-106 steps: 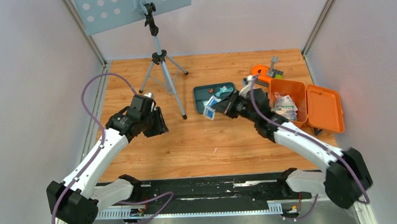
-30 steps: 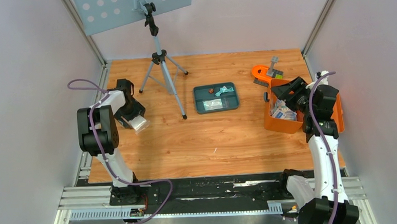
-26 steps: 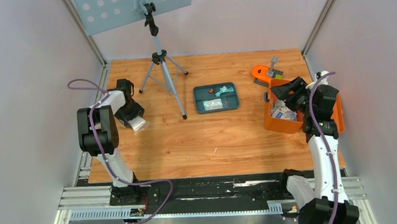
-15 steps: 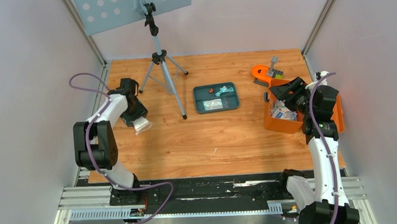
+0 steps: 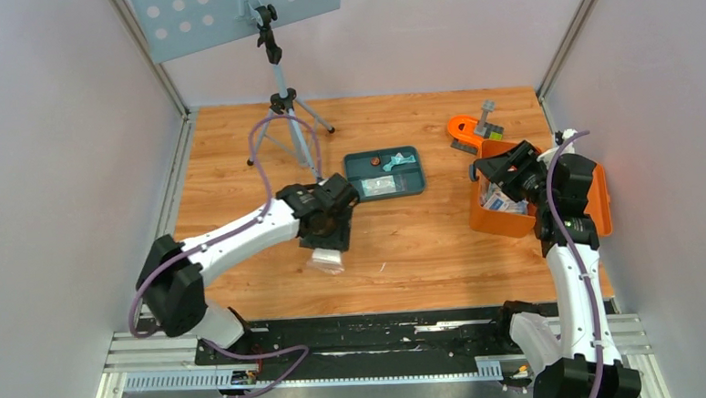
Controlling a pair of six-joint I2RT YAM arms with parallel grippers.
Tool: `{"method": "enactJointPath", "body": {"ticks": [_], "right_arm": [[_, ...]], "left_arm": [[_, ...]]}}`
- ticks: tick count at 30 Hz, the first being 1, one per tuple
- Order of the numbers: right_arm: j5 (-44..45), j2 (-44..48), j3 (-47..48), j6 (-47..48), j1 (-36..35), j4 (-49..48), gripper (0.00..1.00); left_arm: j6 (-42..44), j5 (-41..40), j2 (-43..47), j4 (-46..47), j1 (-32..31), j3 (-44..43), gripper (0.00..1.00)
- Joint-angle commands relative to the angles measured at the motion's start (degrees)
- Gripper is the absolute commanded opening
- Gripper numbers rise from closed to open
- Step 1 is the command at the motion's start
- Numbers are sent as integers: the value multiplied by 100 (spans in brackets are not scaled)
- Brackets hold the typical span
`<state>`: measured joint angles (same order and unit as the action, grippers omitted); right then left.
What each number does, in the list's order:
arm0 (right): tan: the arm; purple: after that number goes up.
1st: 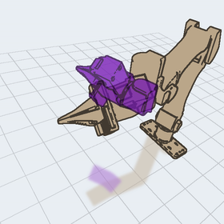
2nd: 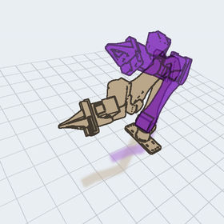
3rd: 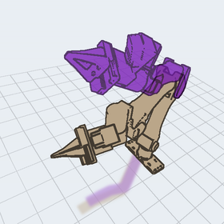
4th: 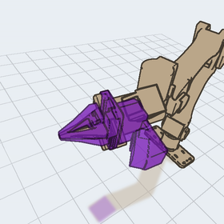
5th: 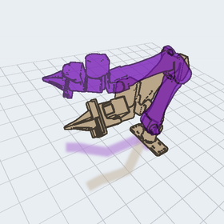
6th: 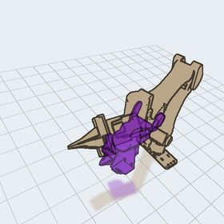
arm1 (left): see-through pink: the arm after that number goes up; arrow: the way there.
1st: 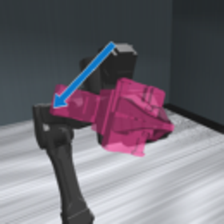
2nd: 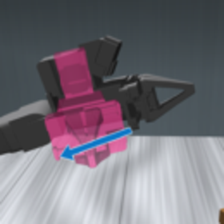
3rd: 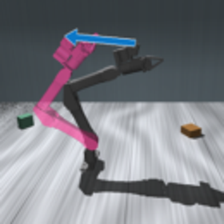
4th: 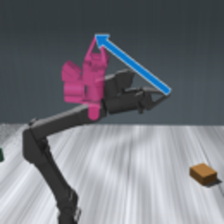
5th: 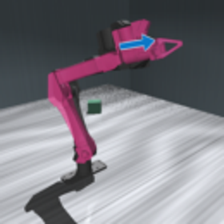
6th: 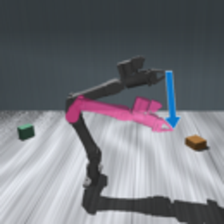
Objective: Organize the medicine kit
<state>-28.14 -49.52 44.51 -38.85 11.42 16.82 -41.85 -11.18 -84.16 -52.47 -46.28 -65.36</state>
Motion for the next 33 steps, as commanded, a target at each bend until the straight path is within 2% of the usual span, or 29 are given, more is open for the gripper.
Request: {"method": "enactJointPath", "body": {"ticks": [1,4,9,11,12,16,21,24,28,33], "right_arm": [[-15,77,-2,125,-26,-23,63],[118,131,42,254,-26,179,64],[296,281,40,341,-26,359,64],[300,302,31,334,-26,384,64],[296,302,31,334,-26,392,64],[251,278,18,329,-30,427,64],[259,251,-87,239,-318,424,63],[679,206,-177,101,-1030,424,63],[1412,-21,-351,-202,-2344,410,62],[2436,-843,-441,-697,-4031,443,61]], "left_arm": [[179,261,-744,292,-571,-701,70],[344,528,-1320,539,-828,-1276,70],[518,1065,-1862,953,-956,-1739,72],[568,1206,-2083,1003,-985,-1879,77],[579,1259,-2189,1009,-991,-1916,83],[681,1347,-2152,985,-1005,-2061,98],[850,952,-1620,592,-982,-2142,100],[888,699,-1152,407,-798,-1965,100],[909,492,-210,196,-333,-1341,99],[883,41,716,-258,127,-571,99]]}}
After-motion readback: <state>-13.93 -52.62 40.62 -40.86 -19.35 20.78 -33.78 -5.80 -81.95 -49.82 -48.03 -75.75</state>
